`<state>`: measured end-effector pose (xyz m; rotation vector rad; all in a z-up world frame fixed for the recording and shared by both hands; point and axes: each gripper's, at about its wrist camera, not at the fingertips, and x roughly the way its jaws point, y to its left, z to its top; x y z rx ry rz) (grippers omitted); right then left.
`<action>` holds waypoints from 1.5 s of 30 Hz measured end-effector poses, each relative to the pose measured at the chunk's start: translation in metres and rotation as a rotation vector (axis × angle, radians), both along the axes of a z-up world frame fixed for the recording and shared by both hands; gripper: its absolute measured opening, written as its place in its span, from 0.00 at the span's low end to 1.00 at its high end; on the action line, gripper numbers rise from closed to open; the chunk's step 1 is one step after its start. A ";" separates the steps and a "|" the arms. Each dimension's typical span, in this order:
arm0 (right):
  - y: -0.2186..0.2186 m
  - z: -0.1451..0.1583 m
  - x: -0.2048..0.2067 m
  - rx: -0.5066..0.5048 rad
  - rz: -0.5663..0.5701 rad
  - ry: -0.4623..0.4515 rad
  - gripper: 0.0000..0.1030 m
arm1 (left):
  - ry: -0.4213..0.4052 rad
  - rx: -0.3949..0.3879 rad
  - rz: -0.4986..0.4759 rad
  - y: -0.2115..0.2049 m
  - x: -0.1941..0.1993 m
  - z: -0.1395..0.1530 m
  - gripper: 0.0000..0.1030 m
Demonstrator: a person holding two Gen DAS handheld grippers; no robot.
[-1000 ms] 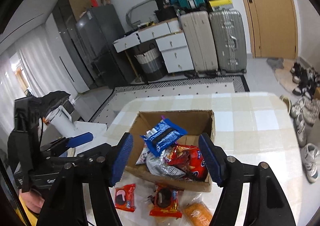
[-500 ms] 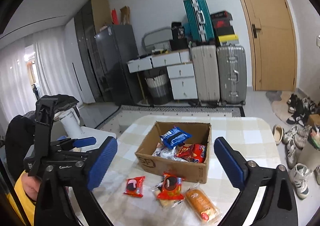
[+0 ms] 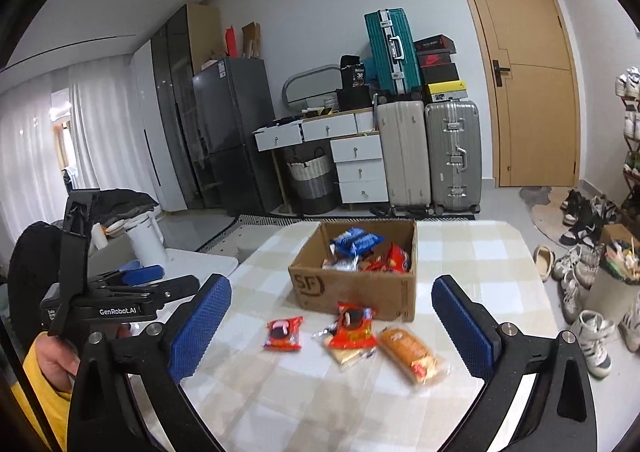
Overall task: Organize snacks
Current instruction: 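Withdraw both grippers from the box toward the remaining snacks, then grasp a red Oreo pack with the left gripper while the right grasps another red Oreo pack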
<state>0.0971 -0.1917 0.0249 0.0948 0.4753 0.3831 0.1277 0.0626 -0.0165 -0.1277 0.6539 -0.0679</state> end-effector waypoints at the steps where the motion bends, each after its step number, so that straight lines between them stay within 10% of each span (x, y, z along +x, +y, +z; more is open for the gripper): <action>1: 0.002 -0.004 -0.004 -0.006 -0.009 -0.001 0.99 | 0.002 0.000 0.006 0.003 -0.006 -0.004 0.99; 12: 0.036 -0.038 -0.012 -0.045 0.036 0.002 0.99 | 0.014 0.046 0.074 0.004 -0.022 -0.041 0.99; 45: 0.054 -0.134 0.125 -0.074 0.066 0.204 0.99 | 0.357 0.110 0.082 -0.027 0.165 -0.182 0.99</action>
